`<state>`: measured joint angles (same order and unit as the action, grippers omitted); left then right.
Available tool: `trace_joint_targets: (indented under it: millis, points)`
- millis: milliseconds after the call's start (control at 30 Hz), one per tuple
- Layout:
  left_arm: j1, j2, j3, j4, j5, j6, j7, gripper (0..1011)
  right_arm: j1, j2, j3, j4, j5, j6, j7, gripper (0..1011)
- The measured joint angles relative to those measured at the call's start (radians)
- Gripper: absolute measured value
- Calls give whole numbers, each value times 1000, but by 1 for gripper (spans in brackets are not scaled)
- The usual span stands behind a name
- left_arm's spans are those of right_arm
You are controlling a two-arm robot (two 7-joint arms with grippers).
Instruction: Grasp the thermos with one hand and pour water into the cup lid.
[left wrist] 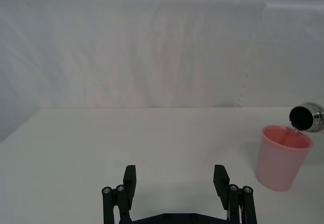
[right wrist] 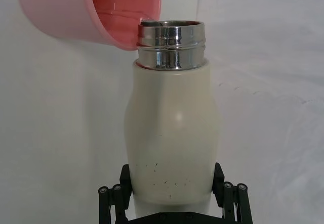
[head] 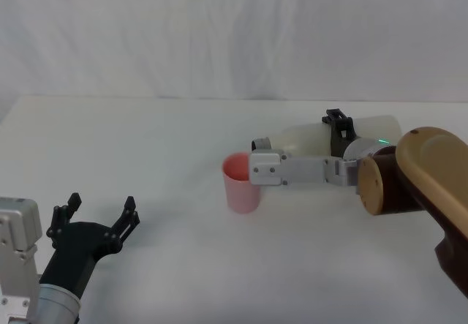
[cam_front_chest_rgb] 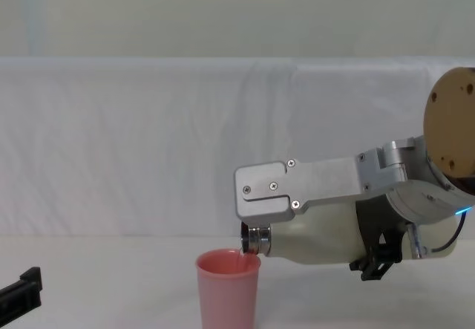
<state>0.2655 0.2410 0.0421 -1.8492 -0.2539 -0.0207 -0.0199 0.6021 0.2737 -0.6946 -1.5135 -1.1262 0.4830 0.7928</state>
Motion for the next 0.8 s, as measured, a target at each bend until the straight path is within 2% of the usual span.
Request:
trace_joint_targets:
  millis: [800]
  points:
    - [0, 0, 0, 0, 0, 0, 0, 1001, 5, 0, -3, 4, -2, -4, 2, 947]
